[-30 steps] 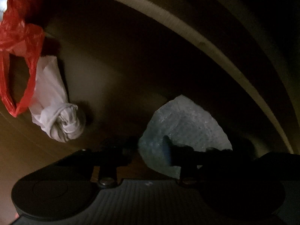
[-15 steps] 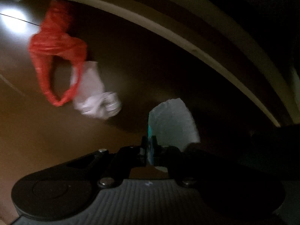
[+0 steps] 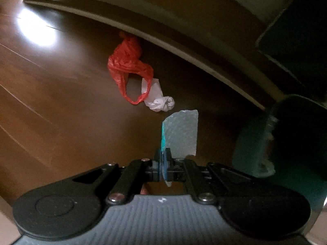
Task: Collect trash
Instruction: 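Drop the bubble-wrap sheet into the wastebasket by opening the left tool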
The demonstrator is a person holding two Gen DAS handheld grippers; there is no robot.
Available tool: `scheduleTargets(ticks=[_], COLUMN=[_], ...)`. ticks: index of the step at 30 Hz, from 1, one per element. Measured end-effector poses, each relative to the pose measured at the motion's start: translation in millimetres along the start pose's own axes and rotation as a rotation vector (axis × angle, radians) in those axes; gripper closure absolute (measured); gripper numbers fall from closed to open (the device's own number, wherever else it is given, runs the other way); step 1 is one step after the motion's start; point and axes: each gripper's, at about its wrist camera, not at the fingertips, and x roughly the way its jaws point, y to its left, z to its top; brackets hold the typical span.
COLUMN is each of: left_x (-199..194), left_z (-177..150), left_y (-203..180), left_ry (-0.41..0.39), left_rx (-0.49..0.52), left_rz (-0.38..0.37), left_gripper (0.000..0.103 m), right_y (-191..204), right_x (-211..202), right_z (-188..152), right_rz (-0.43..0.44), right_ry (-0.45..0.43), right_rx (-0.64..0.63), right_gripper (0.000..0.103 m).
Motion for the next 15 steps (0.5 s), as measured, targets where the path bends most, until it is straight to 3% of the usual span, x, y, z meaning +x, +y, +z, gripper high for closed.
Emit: scheduleTargets(ticks=[8, 11, 15], left_x=[-89, -109, -121], left_z=[-21, -20, -17], left_y=[-12, -26, -43], left_ry=[-0.011, -0.019, -0.006], left_rx=[0.071, 0.091, 0.130], left_rz=[-0.098, -0.157, -0.174], left_gripper=[0.101, 0.101, 0.101], right_y=[21, 28, 35], right_x=[-7, -10, -12], right_z=[8, 6, 5], right_rz=[0.010, 0.034, 0.067], right_ry=[-0.016, -0.023, -0.027], right_rx=[-0.098, -0.138, -0.178], right_gripper=[0.091, 0.091, 0.091])
